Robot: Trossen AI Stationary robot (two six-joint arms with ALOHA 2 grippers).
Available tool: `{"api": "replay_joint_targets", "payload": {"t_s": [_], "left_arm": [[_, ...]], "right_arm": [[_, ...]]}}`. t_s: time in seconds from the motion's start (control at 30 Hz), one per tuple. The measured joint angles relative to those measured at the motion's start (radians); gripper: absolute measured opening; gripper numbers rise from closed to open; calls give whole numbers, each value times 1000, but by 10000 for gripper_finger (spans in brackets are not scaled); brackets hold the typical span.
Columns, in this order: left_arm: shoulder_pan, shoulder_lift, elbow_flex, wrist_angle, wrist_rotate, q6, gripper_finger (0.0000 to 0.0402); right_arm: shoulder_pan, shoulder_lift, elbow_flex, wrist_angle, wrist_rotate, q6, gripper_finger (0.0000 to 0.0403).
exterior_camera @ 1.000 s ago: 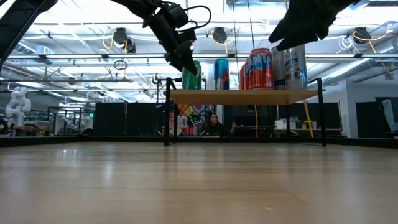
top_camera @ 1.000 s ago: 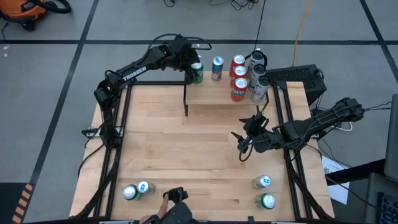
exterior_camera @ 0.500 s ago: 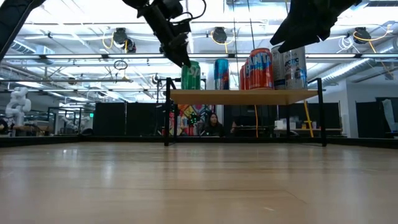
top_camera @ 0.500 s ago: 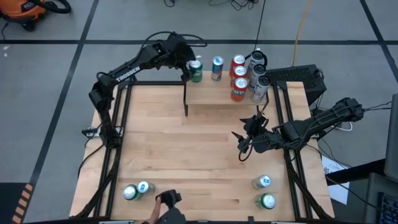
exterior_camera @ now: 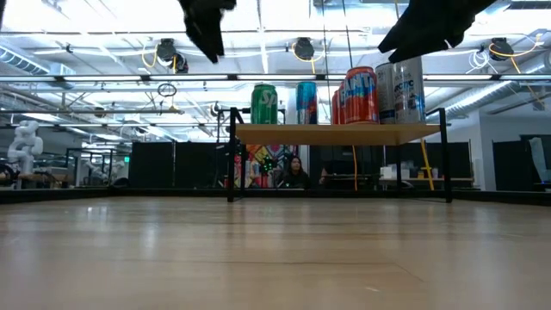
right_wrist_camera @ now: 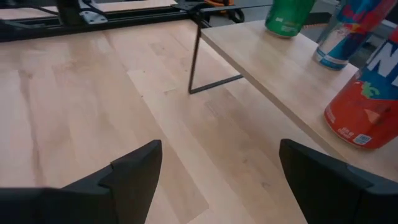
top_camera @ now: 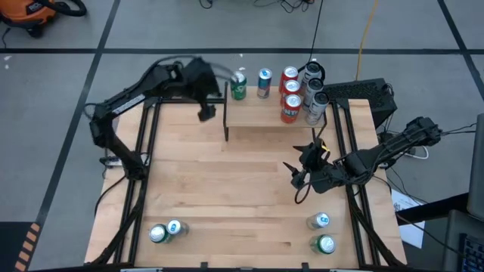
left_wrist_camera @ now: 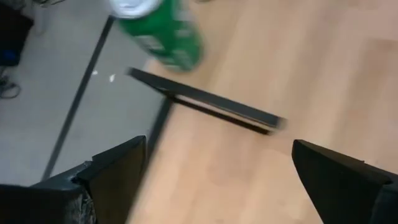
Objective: Place canned beverage on shelf
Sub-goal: Put the right blue soda can on the shelf aligned with the other blue soda can
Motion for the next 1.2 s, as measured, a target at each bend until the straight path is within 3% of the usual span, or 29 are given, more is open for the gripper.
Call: {"api": "replay_joint_targets", "payload": {"t_s": [0.27,0.4,0.57,0.63,0.7,0.77,0.83,1.07,1.2], "left_arm": [[-290,-225,-332,121,-154,-296,392],[-458,-313,-546,325,-263,-413,392],[-611,-331,-742,560,-281,-469,392],[-649,-315,-799,642,-282,-491,392],[-676,-294,-852,716,-283,-509,392],[-696,-268,-909,805,-297,-543,392],[-712,-236,-969,930,-322,-582,392],[-722,-81,-1073,1322,-385,-579,392],[-723,18,-1073,1458,-383,-574,393]], "right_arm": [[70,0,0,30,-29,11,312],[80,16,1,79,-196,-58,312],[70,45,1,166,-427,-252,312],[66,56,1,223,-477,-289,312],[62,66,2,297,-455,-295,312],[61,69,25,284,-391,-173,312],[60,68,86,154,-381,29,312],[124,124,352,-472,-514,533,312],[156,209,450,-683,-717,711,312]]}}
